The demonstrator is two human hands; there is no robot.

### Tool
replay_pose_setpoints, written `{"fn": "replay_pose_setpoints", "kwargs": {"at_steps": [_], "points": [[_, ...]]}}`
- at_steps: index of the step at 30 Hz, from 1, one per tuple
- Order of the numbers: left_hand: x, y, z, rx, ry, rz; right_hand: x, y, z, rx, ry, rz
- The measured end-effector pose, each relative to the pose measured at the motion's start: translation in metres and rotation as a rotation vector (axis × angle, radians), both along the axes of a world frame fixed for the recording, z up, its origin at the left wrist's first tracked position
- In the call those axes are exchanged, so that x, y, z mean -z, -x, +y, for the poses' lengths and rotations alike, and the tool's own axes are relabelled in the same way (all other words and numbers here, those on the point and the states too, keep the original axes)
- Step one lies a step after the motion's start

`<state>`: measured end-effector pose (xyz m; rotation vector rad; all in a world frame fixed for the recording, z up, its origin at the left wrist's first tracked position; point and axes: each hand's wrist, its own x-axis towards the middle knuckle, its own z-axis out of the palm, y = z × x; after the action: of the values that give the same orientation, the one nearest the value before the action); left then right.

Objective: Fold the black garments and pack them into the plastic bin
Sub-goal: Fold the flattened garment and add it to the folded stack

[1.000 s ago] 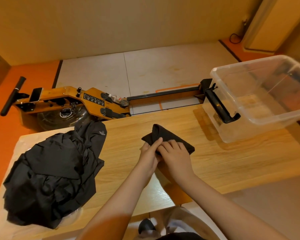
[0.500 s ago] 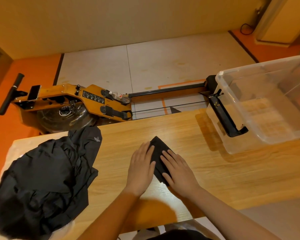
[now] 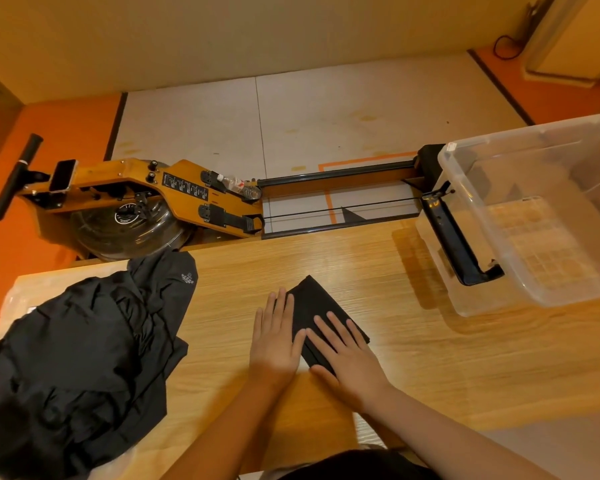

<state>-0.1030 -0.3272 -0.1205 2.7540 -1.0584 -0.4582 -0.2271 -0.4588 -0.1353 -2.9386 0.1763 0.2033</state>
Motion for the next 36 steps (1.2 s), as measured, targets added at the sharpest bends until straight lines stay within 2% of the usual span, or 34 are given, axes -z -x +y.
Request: {"fn": "replay_pose_setpoints", "kwargs": {"at_steps": [4,9,13,19,22,26,33,36], "points": [[0.012,-0.002,0.006,0.08,-0.037,-0.029,0.002,0.003,-0.011,-0.052,-0.003,0.01],[0.011,-0.023,-0.013,0.143,-0.112,-0.049,0.0,-0.003,-0.01,0.104,-0.08,0.027],[0.001,-0.039,-0.068,0.302,-0.099,-0.095,0.0,-0.008,-0.042,0.243,-0.038,0.035],[-0.006,-0.054,-0.17,0.383,-0.148,-0.196,-0.002,-0.018,-0.102,0.478,-0.043,0.013],[-0.005,-0.056,-0.203,0.368,-0.164,-0.172,-0.002,-0.02,-0.133,0.507,-0.103,0.01],[0.002,-0.053,-0.215,0.351,-0.121,-0.109,-0.007,-0.017,-0.148,0.495,-0.043,0.033],[0.005,-0.05,-0.201,0.266,0.089,0.091,-0.007,-0.008,-0.121,0.522,-0.108,0.015],[0.006,-0.037,-0.192,0.266,0.059,0.093,0.001,0.007,-0.099,0.501,-0.066,0.024]]}}
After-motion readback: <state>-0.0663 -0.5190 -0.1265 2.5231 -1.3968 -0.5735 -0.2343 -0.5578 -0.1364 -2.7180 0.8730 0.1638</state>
